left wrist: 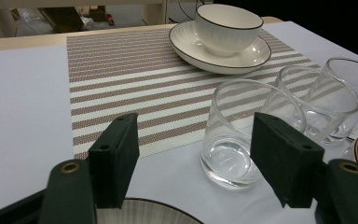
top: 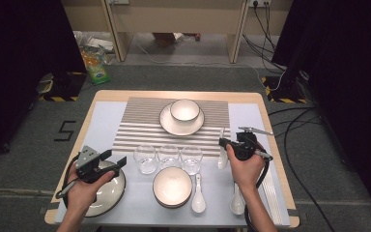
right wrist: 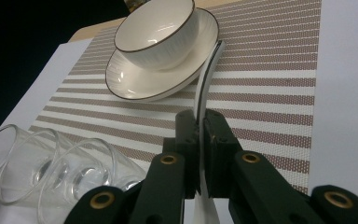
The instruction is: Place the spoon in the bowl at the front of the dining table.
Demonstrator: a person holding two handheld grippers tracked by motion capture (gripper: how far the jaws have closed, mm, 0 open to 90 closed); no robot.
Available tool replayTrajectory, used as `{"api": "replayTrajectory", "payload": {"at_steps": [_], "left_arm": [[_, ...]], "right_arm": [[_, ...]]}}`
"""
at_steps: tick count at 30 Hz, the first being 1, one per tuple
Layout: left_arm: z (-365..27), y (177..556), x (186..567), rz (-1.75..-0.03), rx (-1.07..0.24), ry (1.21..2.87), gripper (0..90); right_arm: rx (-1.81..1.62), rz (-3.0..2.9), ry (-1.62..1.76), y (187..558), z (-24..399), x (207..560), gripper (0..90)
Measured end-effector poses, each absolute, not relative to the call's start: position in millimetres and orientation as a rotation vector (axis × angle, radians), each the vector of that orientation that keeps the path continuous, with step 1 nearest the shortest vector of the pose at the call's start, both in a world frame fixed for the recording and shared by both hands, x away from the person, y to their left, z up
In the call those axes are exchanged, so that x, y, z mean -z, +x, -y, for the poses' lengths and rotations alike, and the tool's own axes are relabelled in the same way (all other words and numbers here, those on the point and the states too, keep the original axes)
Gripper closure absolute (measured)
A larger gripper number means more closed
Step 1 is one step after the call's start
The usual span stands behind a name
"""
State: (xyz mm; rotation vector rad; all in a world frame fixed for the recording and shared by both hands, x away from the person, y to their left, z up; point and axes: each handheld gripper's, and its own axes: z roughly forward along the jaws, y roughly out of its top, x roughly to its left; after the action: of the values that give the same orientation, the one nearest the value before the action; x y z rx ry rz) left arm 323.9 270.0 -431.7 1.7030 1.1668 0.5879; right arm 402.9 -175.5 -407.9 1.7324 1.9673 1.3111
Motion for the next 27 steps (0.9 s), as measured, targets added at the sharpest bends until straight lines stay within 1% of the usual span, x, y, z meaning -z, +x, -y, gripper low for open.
{"api": "replayTrajectory", "payload": {"at_steps": [27], "left_arm": [[-270, 324, 431, -1.164, -0.584, 1.707, 32.0]], "right_arm": [[-1.318, -1.950, 1.728, 416, 175, 404, 85.7]]}}
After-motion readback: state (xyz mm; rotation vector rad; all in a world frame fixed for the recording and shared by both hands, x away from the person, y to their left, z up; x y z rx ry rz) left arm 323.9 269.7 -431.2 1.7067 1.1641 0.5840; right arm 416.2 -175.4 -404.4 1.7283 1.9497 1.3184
